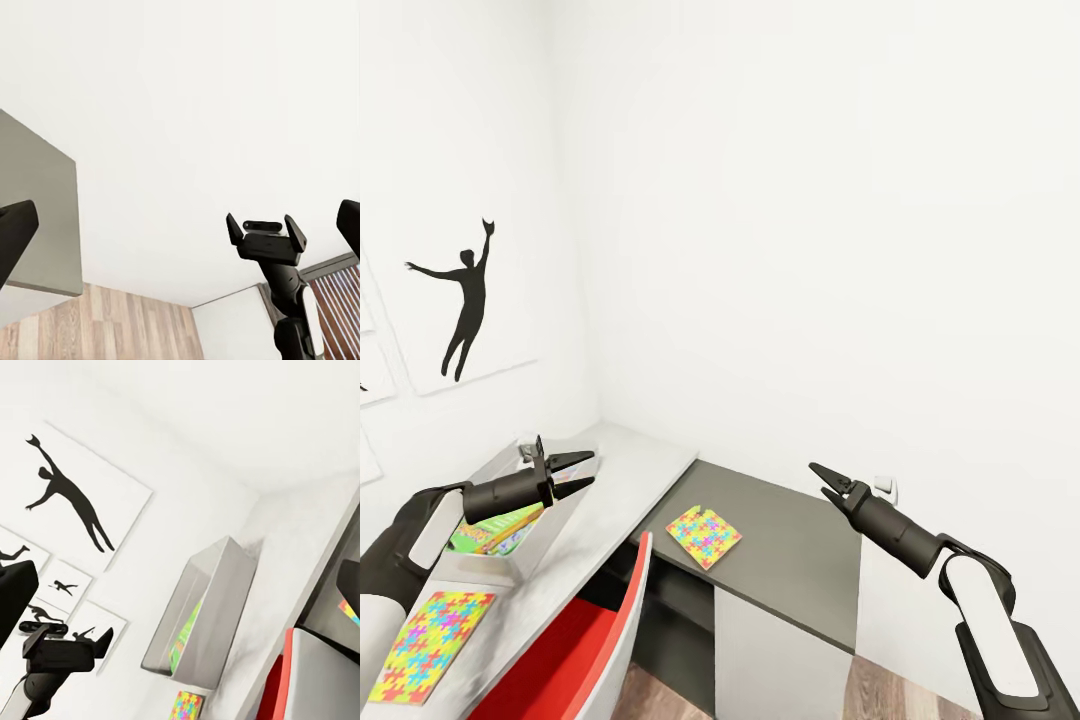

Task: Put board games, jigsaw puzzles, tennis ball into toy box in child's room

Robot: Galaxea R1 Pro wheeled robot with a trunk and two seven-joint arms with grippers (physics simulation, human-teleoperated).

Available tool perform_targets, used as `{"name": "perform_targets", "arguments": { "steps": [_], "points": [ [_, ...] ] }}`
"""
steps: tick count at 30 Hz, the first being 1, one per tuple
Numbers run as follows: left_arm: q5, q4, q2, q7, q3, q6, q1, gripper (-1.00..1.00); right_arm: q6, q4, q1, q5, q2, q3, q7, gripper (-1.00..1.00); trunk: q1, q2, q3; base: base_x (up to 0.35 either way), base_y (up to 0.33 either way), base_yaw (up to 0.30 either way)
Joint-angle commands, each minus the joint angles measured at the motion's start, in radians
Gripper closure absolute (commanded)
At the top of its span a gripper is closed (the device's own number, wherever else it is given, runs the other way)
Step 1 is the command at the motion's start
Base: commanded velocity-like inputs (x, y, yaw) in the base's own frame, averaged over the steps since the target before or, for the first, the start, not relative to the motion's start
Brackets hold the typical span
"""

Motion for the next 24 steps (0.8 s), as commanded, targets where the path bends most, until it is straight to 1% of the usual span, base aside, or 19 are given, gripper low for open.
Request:
{"name": "perform_targets", "arguments": {
  "steps": [1, 5, 8, 17, 24],
  "points": [
    [-0.002, 0.000, 0.000, -0.004, 0.001, 0.004, 0.000, -1.00, 0.005, 0.000, 0.000, 0.003, 0.000, -0.002, 0.005, -1.00, 0.000, -0.001, 0.000, 0.000, 0.000, -0.004],
    [-0.002, 0.000, 0.000, -0.004, 0.001, 0.004, 0.000, -1.00, 0.005, 0.000, 0.000, 0.003, 0.000, -0.002, 0.005, -1.00, 0.000, -0.001, 0.000, 0.000, 0.000, -0.018],
    [-0.002, 0.000, 0.000, -0.004, 0.001, 0.004, 0.000, -1.00, 0.005, 0.000, 0.000, 0.003, 0.000, -0.002, 0.005, -1.00, 0.000, -0.001, 0.002, 0.000, 0.000, -0.129],
    [-0.002, 0.000, 0.000, -0.004, 0.001, 0.004, 0.000, -1.00, 0.005, 0.000, 0.000, 0.003, 0.000, -0.002, 0.005, -1.00, 0.000, -0.001, 0.009, -0.072, 0.032, -0.204],
    [-0.002, 0.000, 0.000, -0.004, 0.001, 0.004, 0.000, -1.00, 0.005, 0.001, 0.000, 0.003, 0.000, -0.002, 0.005, -1.00, 0.000, -0.001, 0.016, -0.022, 0.008, -0.220]
  ]
}}
